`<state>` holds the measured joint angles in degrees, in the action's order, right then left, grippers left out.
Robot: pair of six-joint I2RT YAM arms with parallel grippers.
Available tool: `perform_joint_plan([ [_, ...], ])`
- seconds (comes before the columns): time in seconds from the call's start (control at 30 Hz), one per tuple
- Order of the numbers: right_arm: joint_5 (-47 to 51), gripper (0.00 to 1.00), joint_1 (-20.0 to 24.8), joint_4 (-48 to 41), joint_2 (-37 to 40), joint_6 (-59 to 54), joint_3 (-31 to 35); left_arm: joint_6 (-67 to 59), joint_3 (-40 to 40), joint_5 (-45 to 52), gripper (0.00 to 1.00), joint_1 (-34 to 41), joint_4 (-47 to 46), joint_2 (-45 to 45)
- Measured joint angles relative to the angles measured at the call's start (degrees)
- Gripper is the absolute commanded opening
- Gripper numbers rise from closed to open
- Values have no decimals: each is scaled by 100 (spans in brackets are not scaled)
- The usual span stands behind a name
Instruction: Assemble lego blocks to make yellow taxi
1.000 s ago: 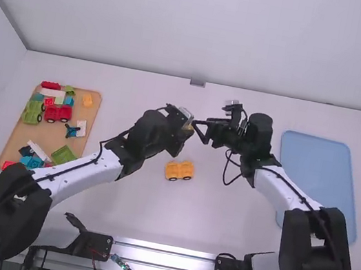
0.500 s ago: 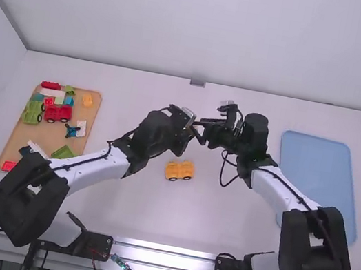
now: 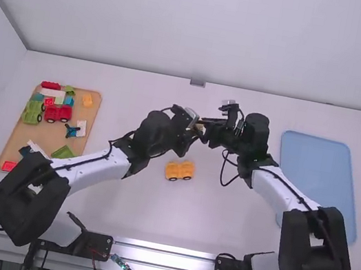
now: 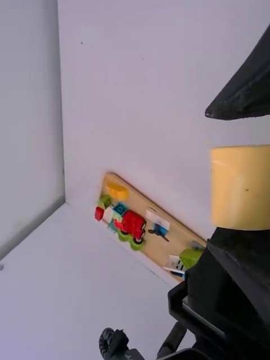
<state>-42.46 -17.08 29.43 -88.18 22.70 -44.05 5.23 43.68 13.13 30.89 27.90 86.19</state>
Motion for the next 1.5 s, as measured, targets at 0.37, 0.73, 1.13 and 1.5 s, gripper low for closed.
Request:
perform_joint_plan([
  [0.37, -37, 27, 0, 2, 0, 24, 0, 0, -26, 35, 2, 9, 66, 7],
  [0.73, 63, 16, -15, -55, 0, 46, 0, 149, -26, 39, 22, 9, 87, 37],
  [1.13, 417, 10, 26, -101, 0, 125, -2, 396, -68, 42, 99, 9, 149, 48],
  [1.5, 1165, 4, 17, -2083, 0, -321, -490, 407, -66, -857, 99, 15, -560, 48],
])
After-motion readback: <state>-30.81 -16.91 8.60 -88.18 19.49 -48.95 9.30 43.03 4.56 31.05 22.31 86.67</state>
